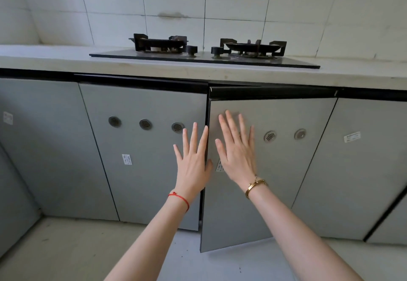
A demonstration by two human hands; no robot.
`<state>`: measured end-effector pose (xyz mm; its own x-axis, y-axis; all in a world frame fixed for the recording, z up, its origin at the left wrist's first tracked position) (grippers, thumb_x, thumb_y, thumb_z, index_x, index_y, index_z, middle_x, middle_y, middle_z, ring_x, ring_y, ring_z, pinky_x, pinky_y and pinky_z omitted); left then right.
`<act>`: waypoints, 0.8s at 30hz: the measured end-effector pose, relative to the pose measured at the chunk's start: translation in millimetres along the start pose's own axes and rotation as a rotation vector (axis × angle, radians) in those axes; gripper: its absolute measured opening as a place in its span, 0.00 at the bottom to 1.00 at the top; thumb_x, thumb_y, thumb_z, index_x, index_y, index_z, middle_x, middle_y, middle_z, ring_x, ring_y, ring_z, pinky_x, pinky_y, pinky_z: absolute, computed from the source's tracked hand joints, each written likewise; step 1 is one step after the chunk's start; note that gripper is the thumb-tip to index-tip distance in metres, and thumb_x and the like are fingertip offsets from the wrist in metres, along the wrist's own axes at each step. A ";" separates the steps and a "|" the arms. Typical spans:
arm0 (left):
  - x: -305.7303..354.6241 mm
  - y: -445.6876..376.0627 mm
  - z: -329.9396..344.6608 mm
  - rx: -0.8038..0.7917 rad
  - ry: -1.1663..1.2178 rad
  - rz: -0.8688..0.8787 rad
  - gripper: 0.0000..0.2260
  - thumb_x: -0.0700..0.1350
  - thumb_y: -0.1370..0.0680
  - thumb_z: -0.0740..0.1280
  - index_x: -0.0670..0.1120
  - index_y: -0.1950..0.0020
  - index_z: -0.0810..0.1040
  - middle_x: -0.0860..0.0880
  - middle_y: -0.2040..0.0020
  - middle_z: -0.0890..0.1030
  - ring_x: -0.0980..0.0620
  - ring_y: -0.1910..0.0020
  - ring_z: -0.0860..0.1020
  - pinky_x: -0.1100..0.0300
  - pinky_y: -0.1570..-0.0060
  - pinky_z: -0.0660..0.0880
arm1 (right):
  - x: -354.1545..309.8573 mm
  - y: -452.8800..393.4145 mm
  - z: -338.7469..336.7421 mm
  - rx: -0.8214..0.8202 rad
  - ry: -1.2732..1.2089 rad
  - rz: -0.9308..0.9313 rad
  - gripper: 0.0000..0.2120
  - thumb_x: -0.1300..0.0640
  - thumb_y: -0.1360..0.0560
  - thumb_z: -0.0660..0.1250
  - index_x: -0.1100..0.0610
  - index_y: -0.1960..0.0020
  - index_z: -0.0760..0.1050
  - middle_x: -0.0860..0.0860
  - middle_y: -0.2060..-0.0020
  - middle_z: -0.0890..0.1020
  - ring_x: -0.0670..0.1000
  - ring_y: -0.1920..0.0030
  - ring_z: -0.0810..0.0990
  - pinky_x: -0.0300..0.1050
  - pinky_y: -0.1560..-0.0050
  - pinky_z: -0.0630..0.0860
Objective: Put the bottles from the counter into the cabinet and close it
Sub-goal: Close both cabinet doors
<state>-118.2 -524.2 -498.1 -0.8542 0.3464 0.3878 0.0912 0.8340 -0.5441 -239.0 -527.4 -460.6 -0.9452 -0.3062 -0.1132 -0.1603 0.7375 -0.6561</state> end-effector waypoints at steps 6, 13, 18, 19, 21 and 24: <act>-26.7 -11.4 10.5 -0.021 -0.065 -0.030 0.38 0.44 0.22 0.61 0.52 0.21 0.38 0.53 0.20 0.37 0.46 0.22 0.34 0.33 0.26 0.46 | 0.3 -21.2 19.3 -0.002 0.026 0.027 0.27 0.45 0.18 0.46 0.49 0.21 0.44 0.46 0.21 0.45 0.54 0.21 0.41 0.62 0.23 0.46; -52.1 -31.5 19.9 -0.029 -0.067 -0.113 0.38 0.44 0.22 0.60 0.51 0.21 0.37 0.54 0.20 0.37 0.47 0.21 0.37 0.32 0.27 0.47 | 7.5 -40.8 37.0 0.003 0.056 0.032 0.28 0.43 0.18 0.47 0.50 0.21 0.44 0.46 0.21 0.46 0.55 0.21 0.44 0.63 0.24 0.46; -65.0 -41.0 26.4 -0.037 -0.079 -0.130 0.37 0.45 0.22 0.60 0.51 0.21 0.38 0.55 0.20 0.37 0.47 0.21 0.38 0.32 0.27 0.47 | 10.7 -50.0 45.0 0.014 0.066 0.035 0.30 0.42 0.19 0.48 0.50 0.21 0.45 0.46 0.21 0.47 0.56 0.21 0.44 0.62 0.24 0.47; -67.4 -43.0 27.6 -0.042 -0.081 -0.133 0.37 0.45 0.21 0.60 0.51 0.21 0.38 0.55 0.20 0.37 0.47 0.21 0.38 0.31 0.27 0.47 | 11.0 -50.2 45.5 0.020 0.068 0.035 0.30 0.42 0.19 0.49 0.50 0.21 0.44 0.46 0.21 0.47 0.56 0.21 0.44 0.62 0.23 0.47; -71.3 -46.3 29.2 -0.049 -0.083 -0.137 0.36 0.46 0.21 0.60 0.51 0.21 0.39 0.55 0.20 0.37 0.47 0.21 0.38 0.31 0.27 0.48 | 11.9 -50.8 46.5 0.032 0.066 0.034 0.31 0.41 0.19 0.50 0.50 0.21 0.45 0.47 0.21 0.48 0.56 0.21 0.44 0.61 0.23 0.48; -74.2 -47.5 30.8 -0.057 -0.102 -0.126 0.36 0.46 0.21 0.60 0.51 0.21 0.39 0.55 0.21 0.36 0.47 0.21 0.38 0.31 0.28 0.48 | 13.1 -51.0 47.6 0.035 0.056 0.028 0.31 0.41 0.19 0.50 0.50 0.21 0.45 0.46 0.21 0.48 0.55 0.21 0.43 0.60 0.23 0.48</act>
<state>-74.9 -602.7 -523.9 -0.9079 0.1945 0.3713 0.0064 0.8921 -0.4518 -229.6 -597.7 -464.1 -0.9637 -0.2512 -0.0904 -0.1249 0.7233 -0.6792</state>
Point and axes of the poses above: each hand's wrist, its own y-axis away from the middle knuckle, its own z-axis out of the palm, x = y × z, the point moved 7 cm from there along -y, towards the middle knuckle
